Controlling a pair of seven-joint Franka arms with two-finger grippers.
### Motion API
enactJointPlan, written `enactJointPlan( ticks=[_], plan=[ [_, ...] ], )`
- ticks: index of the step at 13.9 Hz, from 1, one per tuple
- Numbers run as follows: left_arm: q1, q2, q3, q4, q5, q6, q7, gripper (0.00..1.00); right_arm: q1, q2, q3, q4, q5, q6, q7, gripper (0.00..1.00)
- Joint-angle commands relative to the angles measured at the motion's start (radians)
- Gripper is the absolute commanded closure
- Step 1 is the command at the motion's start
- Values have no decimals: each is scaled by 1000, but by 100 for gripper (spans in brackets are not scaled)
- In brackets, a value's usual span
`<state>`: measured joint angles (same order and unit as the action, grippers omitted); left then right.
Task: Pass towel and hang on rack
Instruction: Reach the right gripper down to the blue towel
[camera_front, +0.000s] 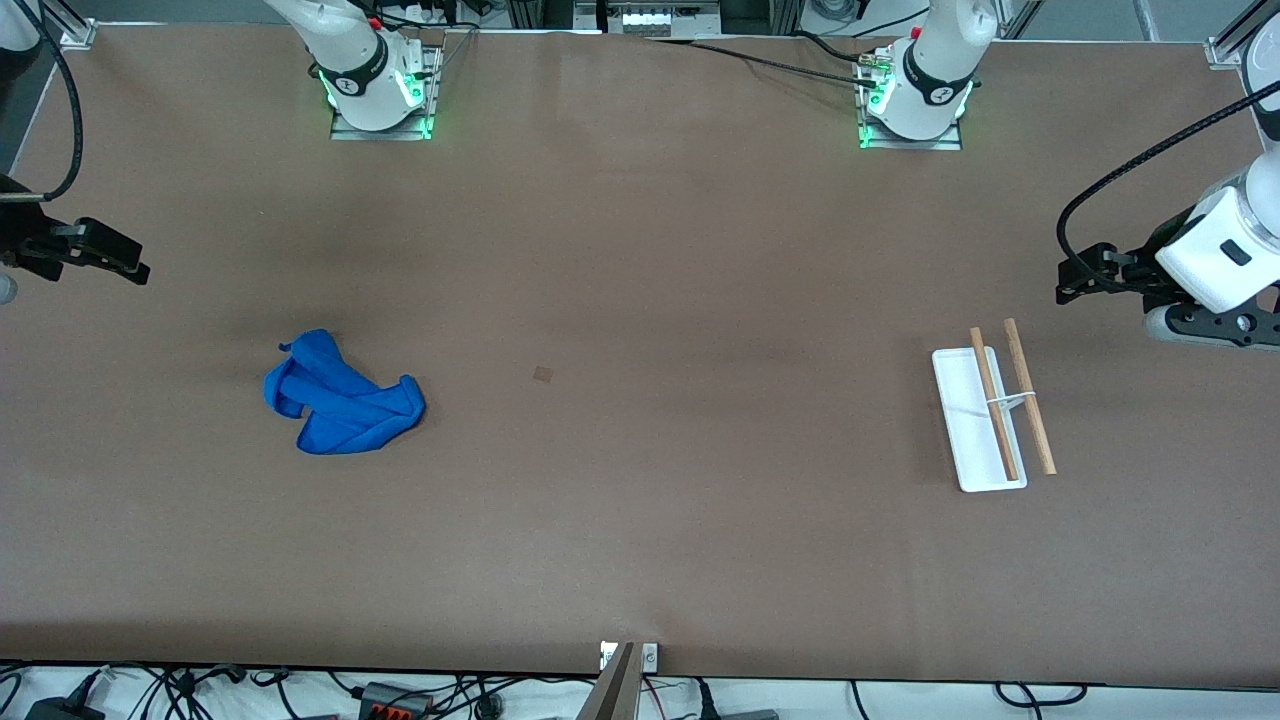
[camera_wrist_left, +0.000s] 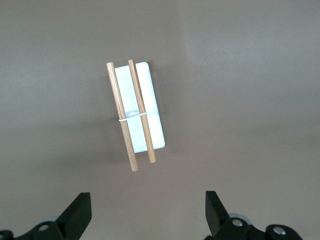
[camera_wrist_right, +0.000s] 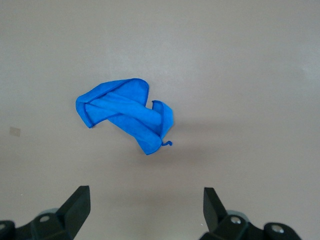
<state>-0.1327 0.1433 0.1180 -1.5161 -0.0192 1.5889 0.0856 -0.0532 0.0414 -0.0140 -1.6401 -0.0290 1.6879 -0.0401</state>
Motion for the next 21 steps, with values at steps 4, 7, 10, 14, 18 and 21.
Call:
enactJointPlan(
  ticks=[4,7,10,14,18,21],
  plan=[
    [4,-4,-3,4,25,-7,20,0,-7,-55,11,-64,-19,27,0,0],
    [4,-4,-1,4,24,-7,20,0,-7,-52,11,-64,-19,21,0,0],
    [4,-4,-1,4,24,-9,20,0,7,-19,11,-64,-17,21,0,0],
    [5,-4,-1,4,24,-7,20,0,36,78,12,-64,0,42,17,0],
    [5,-4,-1,4,21,-7,20,0,93,217,12,-64,7,136,139,0],
    [5,-2,-1,4,19,-7,20,0,171,349,11,-64,83,226,158,0]
  ],
)
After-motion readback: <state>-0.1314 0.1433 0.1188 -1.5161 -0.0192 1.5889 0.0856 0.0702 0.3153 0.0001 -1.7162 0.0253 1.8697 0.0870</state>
